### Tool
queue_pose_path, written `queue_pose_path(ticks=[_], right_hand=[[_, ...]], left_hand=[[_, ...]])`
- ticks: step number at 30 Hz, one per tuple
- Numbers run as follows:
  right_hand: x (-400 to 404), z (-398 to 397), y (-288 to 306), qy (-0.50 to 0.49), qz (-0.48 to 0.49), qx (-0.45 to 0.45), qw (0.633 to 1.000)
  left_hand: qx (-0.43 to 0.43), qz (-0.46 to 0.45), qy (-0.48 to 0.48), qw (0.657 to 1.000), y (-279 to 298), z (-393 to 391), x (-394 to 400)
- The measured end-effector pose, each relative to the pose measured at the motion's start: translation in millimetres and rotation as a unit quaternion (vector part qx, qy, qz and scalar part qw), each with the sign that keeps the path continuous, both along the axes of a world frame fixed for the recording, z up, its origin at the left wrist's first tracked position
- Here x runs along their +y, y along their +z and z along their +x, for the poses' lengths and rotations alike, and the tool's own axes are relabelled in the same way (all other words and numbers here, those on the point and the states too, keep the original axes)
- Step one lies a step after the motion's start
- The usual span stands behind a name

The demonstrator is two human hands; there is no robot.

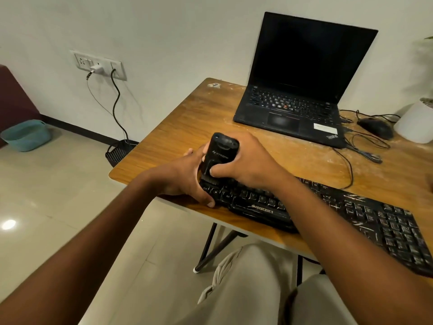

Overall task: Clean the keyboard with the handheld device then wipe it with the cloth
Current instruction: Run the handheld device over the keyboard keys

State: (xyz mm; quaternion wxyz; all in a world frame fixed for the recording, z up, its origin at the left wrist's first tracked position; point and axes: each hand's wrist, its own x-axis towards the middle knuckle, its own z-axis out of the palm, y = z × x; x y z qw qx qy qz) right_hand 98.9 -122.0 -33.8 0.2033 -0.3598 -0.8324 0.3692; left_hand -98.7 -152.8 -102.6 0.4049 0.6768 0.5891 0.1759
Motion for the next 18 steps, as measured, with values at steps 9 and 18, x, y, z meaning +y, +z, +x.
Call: queue_pose_path(ticks=[9, 18], right_hand=[[10.1, 54.3, 18.7, 0.035, -0.039, -0.150, 0.987], [-2.0, 34.6, 3.1, 0.016, -0.035, 0.000, 0.999]], left_hand=[[0.046, -0.015, 0.007, 0.999, 2.9, -2.1, 0.0], [0.042, -0.010, -0.001, 0.999, 3.8, -2.0, -0.6]])
